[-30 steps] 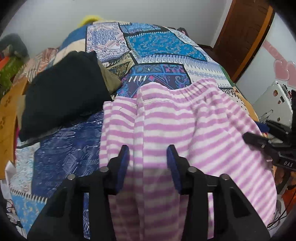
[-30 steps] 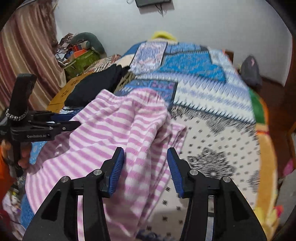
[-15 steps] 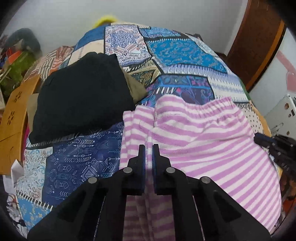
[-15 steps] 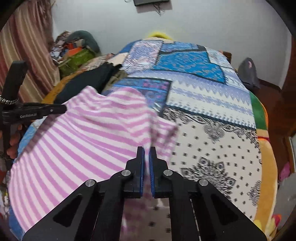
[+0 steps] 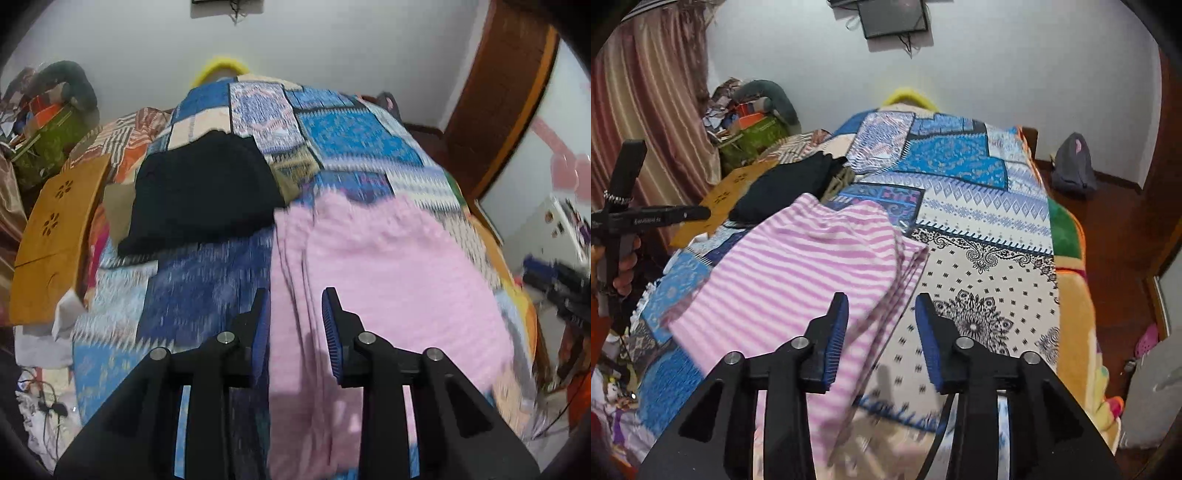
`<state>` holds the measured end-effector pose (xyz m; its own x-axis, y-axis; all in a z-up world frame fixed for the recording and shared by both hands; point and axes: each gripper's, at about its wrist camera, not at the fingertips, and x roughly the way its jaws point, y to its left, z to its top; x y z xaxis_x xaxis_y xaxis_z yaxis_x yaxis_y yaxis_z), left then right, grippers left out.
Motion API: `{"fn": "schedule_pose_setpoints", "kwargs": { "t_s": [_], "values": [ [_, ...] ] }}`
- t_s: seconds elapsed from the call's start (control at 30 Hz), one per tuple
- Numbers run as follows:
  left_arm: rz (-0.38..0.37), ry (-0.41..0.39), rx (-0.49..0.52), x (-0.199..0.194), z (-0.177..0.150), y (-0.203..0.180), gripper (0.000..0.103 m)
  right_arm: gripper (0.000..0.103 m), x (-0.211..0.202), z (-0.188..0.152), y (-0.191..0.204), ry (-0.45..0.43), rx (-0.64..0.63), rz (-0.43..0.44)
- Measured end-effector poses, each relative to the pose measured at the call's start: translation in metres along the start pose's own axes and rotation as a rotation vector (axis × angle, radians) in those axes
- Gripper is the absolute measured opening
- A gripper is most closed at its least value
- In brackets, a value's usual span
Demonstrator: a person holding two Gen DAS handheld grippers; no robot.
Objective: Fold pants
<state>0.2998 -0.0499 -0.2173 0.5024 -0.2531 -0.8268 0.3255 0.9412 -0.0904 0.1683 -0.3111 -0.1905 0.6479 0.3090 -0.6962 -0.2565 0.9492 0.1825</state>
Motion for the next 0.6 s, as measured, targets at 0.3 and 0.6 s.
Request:
{"fn": "schedule_pose_setpoints", "kwargs": {
  "t_s": [0.3,0.6],
  "values": [
    [-0.008,0.079,0.02,-0.013,-0.092,-0.008,0.054,0.044,-0.003,-0.046,0.027,0.084,-0.001,0.063],
    [-0.029,0.104,-0.043,0.0,-0.121,0.004,0.051,0.044,0.019,-0.068,0.036,0.15,0.019,0.097]
  ]
}}
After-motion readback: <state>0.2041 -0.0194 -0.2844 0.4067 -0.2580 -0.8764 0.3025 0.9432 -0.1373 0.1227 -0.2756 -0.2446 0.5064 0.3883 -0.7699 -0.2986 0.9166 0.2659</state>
